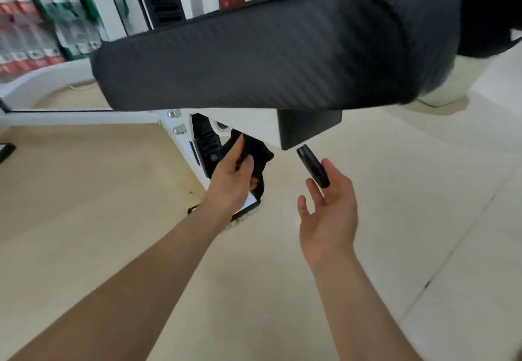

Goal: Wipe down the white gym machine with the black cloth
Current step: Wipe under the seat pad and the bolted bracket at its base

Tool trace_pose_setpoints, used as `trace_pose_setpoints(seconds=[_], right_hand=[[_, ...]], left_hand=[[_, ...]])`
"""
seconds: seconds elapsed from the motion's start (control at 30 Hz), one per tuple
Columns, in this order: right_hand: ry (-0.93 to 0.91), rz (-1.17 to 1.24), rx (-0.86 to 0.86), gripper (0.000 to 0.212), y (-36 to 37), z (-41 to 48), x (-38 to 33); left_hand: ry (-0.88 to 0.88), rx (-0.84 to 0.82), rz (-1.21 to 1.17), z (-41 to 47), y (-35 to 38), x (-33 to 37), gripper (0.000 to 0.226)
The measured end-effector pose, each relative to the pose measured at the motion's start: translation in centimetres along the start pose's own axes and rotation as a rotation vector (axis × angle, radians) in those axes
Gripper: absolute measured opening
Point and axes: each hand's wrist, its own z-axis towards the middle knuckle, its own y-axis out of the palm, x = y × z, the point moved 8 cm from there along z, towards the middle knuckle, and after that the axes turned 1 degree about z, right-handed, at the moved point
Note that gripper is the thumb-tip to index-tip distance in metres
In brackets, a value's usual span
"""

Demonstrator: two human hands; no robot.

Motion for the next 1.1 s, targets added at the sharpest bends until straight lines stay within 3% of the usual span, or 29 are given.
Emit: trace_pose_setpoints(seconds=[0.13, 0.3, 0.4, 0.5, 0.53, 0.6, 0.7, 0.77, 0.87, 1.0, 1.1], right_hand=[[0.058, -0.068, -0.054, 0.032, -0.5, 0.5, 0.5], [0.326, -0.055, -0.343, 0.042, 0.4, -0.8, 1.2], [0.2, -0.446, -0.265, 0.04, -0.8, -0.7, -0.5], [-0.165, -0.809, -0.127, 0.045, -1.2, 0.6, -4.8], [-0.276, -0.823, -0.063, 0.045, -1.4, 0.8, -6.5], [-0.378, -0.625, -0.022, 0.038, -1.3, 0.8, -9.2], [-0.415, -0.407, -0.14, 0.015, 0.4, 1.2, -10.8], [-0.405, -0.575, -0.289, 0.011, 2.5, 1.8, -9.9], [-0.382, -0.965, -0.471, 0.007, 5.1, 2.6, -6.8], [-0.431, -1.167, -0.452, 0.009, 7.2, 3.5, -6.3], [-0.393, -1.225, -0.471, 0.015, 10.2, 5.7, -6.4]], left_hand=[[0.122, -0.019, 0.087, -2.0, 3.7, 2.2, 0.048], [0.156, -0.225, 0.242, -6.7, 8.6, 2.9, 0.057], [0.091, -0.217, 0.169, -7.5, 8.0, 3.1, 0.053], [0.073, -0.238, 0.15, -7.8, 7.7, 3.7, 0.053], [0.07, -0.228, 0.179, -7.9, 7.8, 3.8, 0.055], [0.046, -0.19, 0.205, -8.2, 8.1, 3.3, 0.06], [-0.047, -0.078, 0.108, -8.1, 8.2, 2.6, 0.046], [-0.1, 0.005, 0.076, -7.6, 8.2, 2.4, 0.034], [-0.147, -0.002, 0.039, -6.8, 8.9, 2.6, 0.032], [-0.163, -0.122, 0.057, -6.8, 10.4, 3.5, 0.032], [-0.187, -0.093, 0.084, -6.2, 10.5, 3.6, 0.026]])
